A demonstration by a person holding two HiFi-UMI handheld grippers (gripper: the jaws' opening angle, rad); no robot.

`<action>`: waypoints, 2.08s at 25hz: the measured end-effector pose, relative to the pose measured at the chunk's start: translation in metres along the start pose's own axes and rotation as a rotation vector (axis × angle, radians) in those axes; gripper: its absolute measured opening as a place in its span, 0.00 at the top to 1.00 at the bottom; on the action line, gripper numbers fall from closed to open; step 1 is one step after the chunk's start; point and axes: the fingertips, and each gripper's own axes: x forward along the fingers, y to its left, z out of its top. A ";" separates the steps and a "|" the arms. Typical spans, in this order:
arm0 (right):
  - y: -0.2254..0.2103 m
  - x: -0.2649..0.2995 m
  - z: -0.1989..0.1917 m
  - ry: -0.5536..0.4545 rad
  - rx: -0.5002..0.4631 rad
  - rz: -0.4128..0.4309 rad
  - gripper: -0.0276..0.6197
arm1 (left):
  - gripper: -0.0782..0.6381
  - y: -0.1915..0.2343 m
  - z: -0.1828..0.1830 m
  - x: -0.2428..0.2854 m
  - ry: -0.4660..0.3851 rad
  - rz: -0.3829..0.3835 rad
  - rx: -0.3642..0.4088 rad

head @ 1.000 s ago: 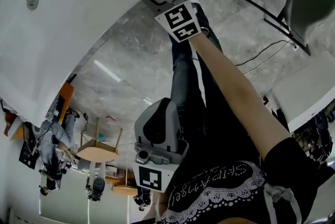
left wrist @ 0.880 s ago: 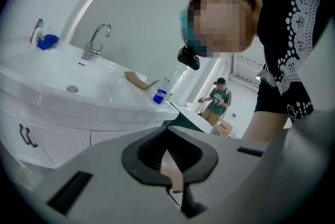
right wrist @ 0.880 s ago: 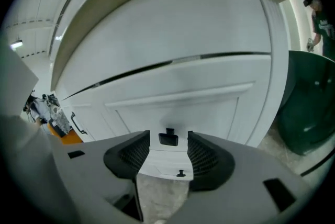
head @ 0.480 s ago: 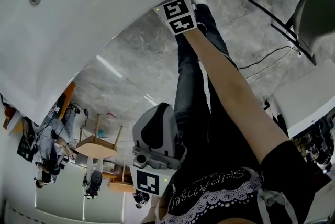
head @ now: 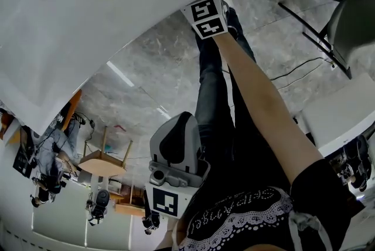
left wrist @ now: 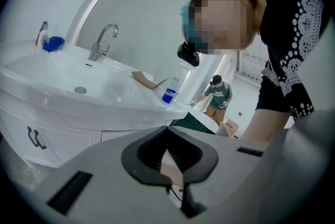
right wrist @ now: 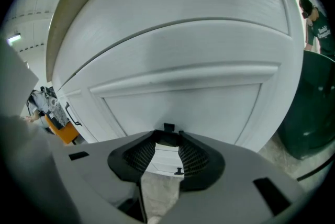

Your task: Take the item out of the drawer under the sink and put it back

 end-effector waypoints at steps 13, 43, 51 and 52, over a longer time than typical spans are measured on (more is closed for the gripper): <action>0.019 -0.077 -0.072 0.063 0.000 0.038 0.73 | 0.89 -0.004 0.008 0.001 -0.031 -0.015 0.012; 0.023 -0.103 -0.091 0.090 -0.026 0.077 0.75 | 0.88 -0.021 0.002 0.013 -0.014 -0.024 -0.006; 0.023 -0.103 -0.091 0.170 -0.043 0.097 0.75 | 0.88 -0.027 0.011 0.007 -0.047 -0.013 0.003; 0.023 -0.106 -0.091 0.182 -0.056 0.096 0.75 | 0.88 -0.027 0.013 0.006 -0.055 -0.008 0.004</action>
